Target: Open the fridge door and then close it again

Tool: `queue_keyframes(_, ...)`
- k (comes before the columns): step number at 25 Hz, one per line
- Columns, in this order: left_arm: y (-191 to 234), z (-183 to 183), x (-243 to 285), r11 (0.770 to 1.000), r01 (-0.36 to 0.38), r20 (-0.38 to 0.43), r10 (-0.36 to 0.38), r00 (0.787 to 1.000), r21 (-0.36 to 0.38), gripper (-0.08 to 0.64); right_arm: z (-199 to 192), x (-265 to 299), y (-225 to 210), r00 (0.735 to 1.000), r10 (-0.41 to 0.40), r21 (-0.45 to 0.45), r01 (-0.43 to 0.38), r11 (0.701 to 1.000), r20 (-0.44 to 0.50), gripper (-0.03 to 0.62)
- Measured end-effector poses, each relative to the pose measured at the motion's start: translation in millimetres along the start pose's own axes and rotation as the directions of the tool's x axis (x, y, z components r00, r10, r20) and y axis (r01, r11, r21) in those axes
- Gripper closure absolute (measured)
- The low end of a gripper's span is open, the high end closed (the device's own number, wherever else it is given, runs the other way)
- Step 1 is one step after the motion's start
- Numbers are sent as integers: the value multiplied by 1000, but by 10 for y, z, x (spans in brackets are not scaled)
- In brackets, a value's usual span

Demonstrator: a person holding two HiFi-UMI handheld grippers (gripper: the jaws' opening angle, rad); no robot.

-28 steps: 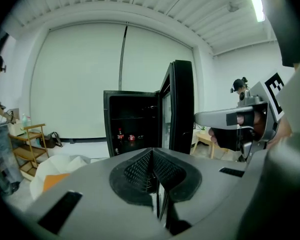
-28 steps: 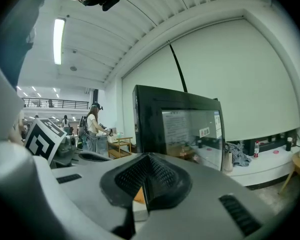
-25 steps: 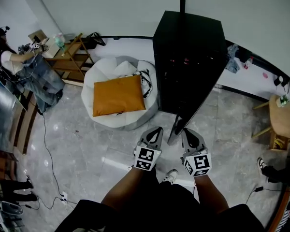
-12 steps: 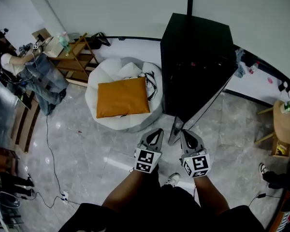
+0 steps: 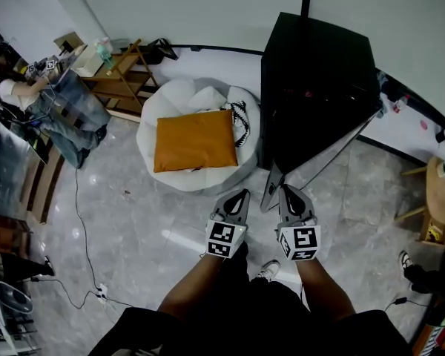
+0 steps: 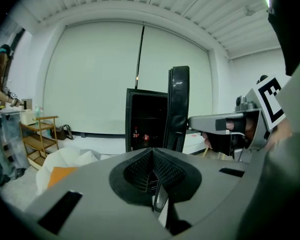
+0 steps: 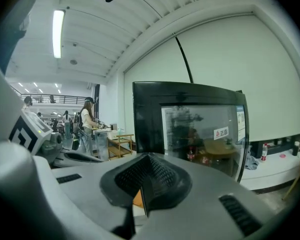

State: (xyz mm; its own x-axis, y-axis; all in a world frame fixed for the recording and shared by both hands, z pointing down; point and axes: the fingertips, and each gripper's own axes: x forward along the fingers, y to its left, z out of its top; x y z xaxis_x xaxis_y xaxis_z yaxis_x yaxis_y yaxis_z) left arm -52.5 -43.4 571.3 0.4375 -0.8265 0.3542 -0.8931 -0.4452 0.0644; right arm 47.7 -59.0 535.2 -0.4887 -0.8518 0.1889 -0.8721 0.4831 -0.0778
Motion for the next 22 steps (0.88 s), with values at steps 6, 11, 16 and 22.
queue_keyframes(6,204,-10,53,1000,-21,-5,20,1000,-20,538,55,263,48,1000,-6,7,6,1000,-3,578)
queue_keyframes(11,413,47,129,998,-55,5,55,998,-1,538,65,535,76,1000,12,-2,-12,1000,-11,578)
queue_keyframes(16,544,101,252,995,-70,5,70,998,69,538,91,767,31,1000,24,-19,-25,1000,-9,578)
queue_keyframes(22,771,182,360,995,-80,2,80,997,65,538,148,1048,-46,1000,18,-30,-19,999,-9,578)
